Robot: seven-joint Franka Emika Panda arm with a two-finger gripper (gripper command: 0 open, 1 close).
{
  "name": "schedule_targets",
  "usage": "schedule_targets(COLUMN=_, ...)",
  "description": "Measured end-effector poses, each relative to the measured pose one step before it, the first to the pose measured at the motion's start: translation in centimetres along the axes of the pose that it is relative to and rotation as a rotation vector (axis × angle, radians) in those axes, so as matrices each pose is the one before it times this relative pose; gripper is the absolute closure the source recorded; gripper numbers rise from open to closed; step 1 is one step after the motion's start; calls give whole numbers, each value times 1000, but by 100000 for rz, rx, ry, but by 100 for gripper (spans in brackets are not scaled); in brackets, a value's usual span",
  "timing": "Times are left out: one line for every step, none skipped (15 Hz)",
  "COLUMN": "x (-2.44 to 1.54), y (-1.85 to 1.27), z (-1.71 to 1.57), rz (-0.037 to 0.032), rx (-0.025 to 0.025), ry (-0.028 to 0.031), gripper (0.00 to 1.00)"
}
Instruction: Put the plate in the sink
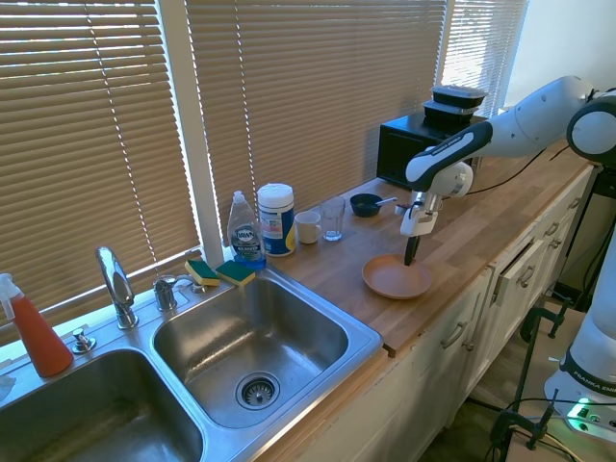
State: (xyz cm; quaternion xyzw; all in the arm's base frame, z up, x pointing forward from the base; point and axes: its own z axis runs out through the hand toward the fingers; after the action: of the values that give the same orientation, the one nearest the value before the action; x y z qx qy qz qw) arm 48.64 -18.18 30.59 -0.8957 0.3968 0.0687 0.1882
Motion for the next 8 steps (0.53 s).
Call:
schedule_targets(x=-21, y=40, z=-54, rz=-503, rx=1333, ry=-1063, gripper=100)
schedule_targets(x=-58, y=28, z=-116, rz=402, rx=2200, ry=-1991, gripper=100)
schedule_targets(x=-34, y=-55, z=-243, rz=977, rx=2715, ry=-2386, gripper=100)
schedule_targets(x=27, y=-98, z=-386, rz=1293, rx=2703, ry=-1900, gripper=100)
schedule_targets(x=21, y=-244, z=-451, rz=960, rx=2508, ry=-1434, gripper=100)
schedule_targets(x=-18, y=-413, z=-427, rz=486, rx=1938, ry=-1088, gripper=100)
schedule_targets(x=-105, y=-533, z=-353, rz=558, rx=1242, ry=-579, gripper=100)
schedule_targets(x=-315, y=-699, z=-256, rz=655, rx=497, ry=-85, gripper=100)
